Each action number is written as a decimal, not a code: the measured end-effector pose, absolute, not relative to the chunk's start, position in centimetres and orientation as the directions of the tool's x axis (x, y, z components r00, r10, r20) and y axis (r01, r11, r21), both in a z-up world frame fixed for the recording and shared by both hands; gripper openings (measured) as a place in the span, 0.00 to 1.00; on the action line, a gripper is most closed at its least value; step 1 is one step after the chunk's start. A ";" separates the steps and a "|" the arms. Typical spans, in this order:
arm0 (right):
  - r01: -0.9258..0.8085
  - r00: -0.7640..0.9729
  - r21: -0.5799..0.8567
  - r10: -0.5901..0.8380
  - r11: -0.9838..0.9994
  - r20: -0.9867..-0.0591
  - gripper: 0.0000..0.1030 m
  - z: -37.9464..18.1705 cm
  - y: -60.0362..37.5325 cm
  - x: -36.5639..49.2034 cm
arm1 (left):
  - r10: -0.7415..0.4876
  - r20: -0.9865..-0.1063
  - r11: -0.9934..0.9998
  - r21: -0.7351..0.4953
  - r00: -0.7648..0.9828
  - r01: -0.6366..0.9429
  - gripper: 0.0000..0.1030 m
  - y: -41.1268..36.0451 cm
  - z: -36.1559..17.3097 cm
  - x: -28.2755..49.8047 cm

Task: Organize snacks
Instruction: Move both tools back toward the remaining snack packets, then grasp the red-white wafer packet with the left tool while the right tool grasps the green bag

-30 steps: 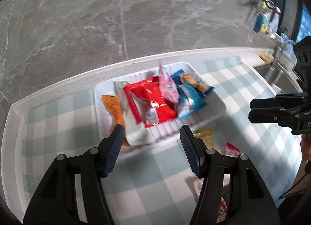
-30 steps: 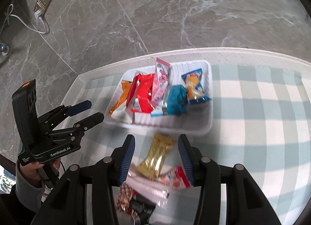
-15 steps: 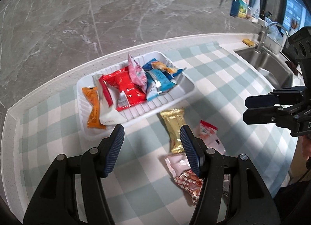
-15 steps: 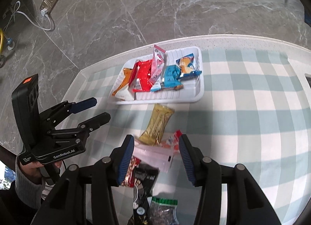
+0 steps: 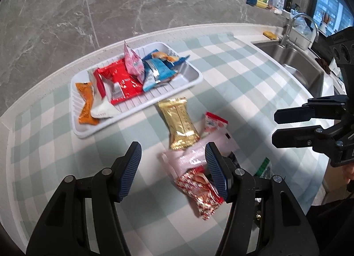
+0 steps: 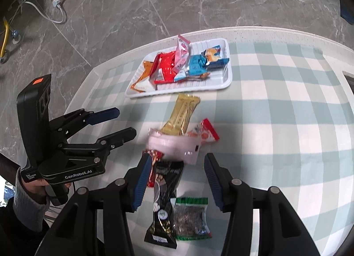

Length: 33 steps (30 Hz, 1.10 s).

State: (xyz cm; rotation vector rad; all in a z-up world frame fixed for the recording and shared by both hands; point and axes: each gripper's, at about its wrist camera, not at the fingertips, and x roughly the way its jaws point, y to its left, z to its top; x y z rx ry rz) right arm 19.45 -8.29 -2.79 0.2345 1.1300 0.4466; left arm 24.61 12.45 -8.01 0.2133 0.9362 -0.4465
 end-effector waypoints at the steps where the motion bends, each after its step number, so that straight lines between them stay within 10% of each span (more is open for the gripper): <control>1: -0.224 0.349 0.400 0.457 0.888 -0.818 0.53 -2.9 -8.3 19.2 | -0.280 -0.817 0.887 -0.018 0.505 0.462 0.56 12.4 -8.2 24.5; 33: -0.242 0.238 0.244 0.302 0.939 -0.923 0.55 -9.3 -6.9 13.5 | -0.333 -0.892 0.866 -0.162 0.306 0.473 0.56 12.6 -16.1 23.9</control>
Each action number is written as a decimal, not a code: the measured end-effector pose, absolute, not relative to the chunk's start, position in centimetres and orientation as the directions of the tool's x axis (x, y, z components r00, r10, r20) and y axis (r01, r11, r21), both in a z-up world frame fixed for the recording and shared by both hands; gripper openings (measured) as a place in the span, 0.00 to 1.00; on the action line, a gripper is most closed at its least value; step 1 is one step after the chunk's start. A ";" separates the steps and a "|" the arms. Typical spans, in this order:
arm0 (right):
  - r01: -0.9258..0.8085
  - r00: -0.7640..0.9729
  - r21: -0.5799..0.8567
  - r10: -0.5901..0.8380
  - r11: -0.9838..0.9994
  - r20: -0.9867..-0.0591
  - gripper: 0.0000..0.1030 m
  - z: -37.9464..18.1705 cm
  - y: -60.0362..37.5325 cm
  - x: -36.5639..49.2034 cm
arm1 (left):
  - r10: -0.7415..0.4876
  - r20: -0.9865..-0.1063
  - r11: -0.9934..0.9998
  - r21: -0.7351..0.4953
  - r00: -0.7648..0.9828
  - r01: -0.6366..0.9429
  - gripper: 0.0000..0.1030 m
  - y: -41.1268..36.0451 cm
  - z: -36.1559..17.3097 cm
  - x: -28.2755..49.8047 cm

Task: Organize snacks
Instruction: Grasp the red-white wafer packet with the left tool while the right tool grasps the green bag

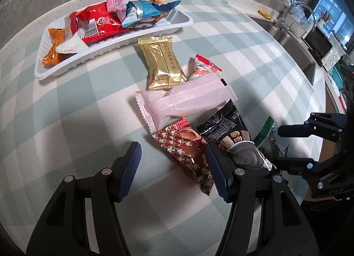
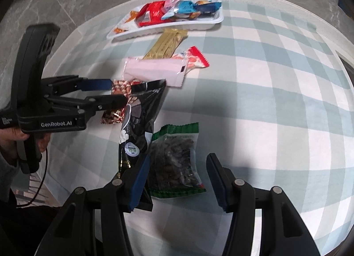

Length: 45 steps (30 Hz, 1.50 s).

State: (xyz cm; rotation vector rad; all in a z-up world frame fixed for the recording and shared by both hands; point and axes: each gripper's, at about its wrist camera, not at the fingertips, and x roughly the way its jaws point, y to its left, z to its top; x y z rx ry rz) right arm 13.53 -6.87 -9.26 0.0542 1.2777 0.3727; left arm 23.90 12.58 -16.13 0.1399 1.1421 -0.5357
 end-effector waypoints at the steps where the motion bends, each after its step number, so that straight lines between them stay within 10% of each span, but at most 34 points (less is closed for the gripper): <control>1: -0.250 0.236 0.237 0.297 0.939 -0.925 0.55 -9.4 -6.7 13.6 | -0.333 -0.892 0.866 -0.162 0.304 0.473 0.56 12.5 -16.2 23.9; 45: -0.371 0.255 0.140 0.246 0.918 -0.935 0.49 -9.8 -5.8 13.6 | -0.274 -0.918 0.915 -0.157 0.287 0.372 0.59 12.0 -15.6 22.7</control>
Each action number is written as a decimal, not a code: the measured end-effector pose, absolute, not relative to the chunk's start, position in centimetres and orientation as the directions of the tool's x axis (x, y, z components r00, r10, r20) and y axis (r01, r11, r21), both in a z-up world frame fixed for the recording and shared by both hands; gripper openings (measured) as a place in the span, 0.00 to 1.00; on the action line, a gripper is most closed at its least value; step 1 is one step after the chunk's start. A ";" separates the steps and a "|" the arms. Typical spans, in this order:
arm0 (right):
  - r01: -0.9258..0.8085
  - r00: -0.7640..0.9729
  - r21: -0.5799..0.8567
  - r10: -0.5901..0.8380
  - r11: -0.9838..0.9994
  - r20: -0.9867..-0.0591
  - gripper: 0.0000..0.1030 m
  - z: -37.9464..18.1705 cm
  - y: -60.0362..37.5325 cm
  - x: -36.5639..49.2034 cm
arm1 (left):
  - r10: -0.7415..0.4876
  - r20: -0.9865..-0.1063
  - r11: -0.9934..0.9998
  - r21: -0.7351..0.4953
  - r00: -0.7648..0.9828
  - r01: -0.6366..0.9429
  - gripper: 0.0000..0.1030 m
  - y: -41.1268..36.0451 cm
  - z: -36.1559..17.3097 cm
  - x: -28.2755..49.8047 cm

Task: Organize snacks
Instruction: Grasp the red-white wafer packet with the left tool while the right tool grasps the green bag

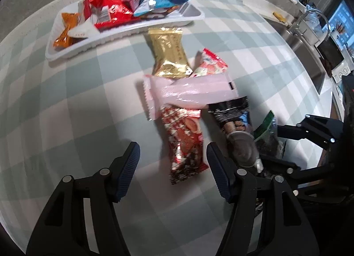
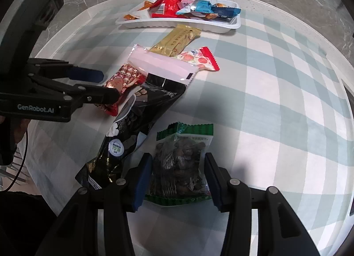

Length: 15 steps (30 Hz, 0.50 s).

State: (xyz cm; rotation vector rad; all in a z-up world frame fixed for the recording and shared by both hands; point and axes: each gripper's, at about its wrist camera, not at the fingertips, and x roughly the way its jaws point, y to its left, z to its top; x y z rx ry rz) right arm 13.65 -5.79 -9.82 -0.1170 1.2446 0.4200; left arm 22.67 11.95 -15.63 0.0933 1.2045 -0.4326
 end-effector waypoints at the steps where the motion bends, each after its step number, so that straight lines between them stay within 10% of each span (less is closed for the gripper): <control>1: -0.374 0.256 0.138 0.245 0.917 -0.935 0.50 -9.8 -5.8 13.6 | -0.273 -0.918 0.912 -0.151 0.288 0.381 0.59 11.8 -15.5 22.5; 15: -0.431 0.296 0.064 0.208 0.900 -0.932 0.36 -9.8 -5.4 12.8 | -0.193 -0.924 0.888 -0.021 0.330 0.459 0.47 9.1 -16.9 21.2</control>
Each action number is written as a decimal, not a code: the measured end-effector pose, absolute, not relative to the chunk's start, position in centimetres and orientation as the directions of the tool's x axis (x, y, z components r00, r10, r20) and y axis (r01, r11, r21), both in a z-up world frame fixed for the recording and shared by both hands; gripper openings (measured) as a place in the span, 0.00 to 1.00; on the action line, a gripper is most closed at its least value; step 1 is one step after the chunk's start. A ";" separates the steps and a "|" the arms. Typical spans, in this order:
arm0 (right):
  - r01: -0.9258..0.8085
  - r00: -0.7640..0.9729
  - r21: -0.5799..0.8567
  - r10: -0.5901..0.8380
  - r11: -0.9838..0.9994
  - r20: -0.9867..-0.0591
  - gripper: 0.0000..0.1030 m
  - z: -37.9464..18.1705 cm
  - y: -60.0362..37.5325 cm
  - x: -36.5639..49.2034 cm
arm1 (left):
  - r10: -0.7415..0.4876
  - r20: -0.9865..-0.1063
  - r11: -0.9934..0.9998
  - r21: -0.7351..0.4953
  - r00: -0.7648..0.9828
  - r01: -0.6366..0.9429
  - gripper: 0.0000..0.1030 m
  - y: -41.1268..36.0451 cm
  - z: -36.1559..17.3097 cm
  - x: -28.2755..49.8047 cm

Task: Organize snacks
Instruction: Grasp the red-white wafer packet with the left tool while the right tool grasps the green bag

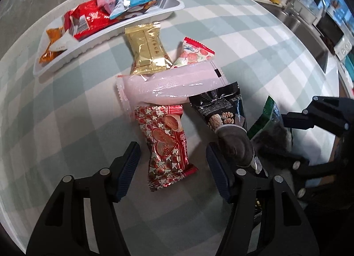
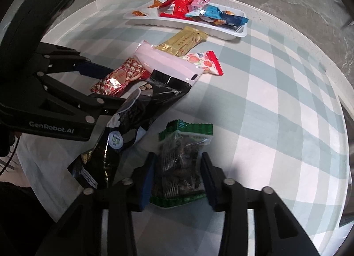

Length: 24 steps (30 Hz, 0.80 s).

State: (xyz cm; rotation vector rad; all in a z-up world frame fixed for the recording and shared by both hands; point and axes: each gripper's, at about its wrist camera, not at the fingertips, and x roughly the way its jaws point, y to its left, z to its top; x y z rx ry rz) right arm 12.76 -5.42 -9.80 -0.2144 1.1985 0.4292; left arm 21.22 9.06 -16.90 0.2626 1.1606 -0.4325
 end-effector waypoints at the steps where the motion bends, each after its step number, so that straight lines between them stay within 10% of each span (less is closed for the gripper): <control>1: -0.429 0.296 0.070 0.214 0.901 -0.931 0.32 -9.7 -5.6 12.8 | -0.184 -0.921 0.888 -0.005 0.344 0.461 0.42 9.1 -16.9 21.2; 3: -0.419 0.290 0.095 0.233 0.903 -0.928 0.29 -9.6 -6.1 12.9 | -0.204 -0.915 0.884 -0.019 0.349 0.468 0.29 9.3 -16.8 21.2; 24: -0.185 0.244 0.479 0.512 0.858 -0.823 0.27 -8.2 -11.8 17.0 | -0.365 -0.854 0.899 -0.220 0.370 0.379 0.28 13.8 -13.2 22.0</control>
